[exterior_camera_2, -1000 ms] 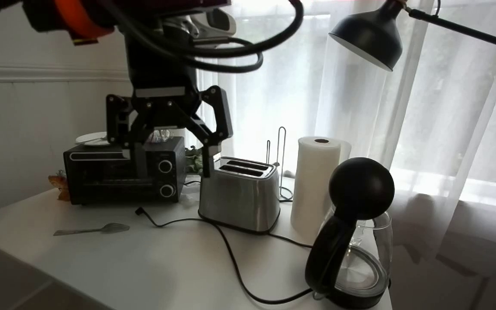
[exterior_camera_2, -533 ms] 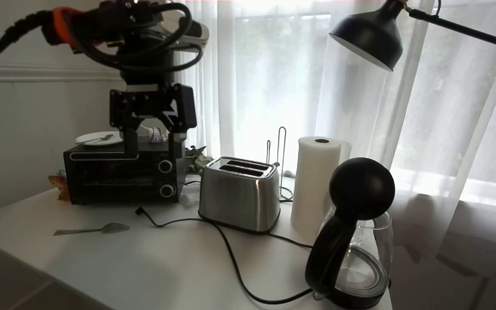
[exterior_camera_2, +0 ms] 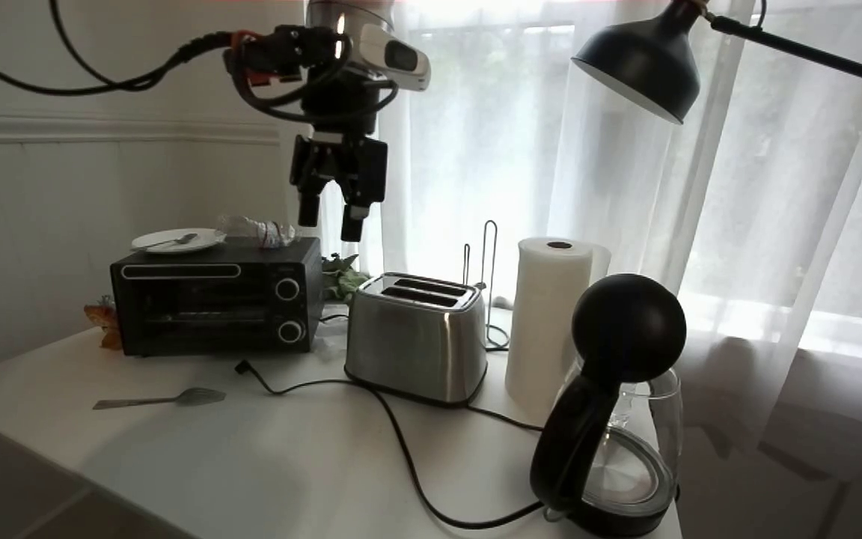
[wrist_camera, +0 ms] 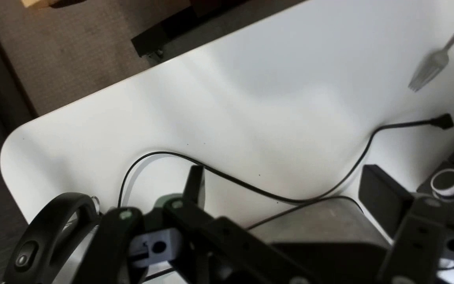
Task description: Turn the toaster to have its cord facing the paper towel holder
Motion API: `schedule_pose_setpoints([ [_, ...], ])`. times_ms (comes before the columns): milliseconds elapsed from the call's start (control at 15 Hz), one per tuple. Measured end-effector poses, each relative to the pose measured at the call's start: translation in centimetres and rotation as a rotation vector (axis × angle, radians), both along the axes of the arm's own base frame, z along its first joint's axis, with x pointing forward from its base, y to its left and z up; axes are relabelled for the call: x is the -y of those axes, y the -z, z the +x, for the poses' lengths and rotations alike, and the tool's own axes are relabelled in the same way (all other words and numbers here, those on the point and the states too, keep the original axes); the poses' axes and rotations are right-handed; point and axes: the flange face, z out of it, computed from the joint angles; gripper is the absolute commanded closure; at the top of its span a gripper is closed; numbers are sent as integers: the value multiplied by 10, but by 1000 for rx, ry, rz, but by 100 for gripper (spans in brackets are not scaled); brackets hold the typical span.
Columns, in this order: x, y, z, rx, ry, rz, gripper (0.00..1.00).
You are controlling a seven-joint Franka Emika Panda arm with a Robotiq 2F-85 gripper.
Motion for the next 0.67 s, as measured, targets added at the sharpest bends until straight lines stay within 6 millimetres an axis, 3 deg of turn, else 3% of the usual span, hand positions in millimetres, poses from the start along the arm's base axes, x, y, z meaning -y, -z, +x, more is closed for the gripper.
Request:
schedule_pose_setpoints([
  [400,13,14,75,92,277,99,0],
  [667,5,24,105,201,390,80,0],
])
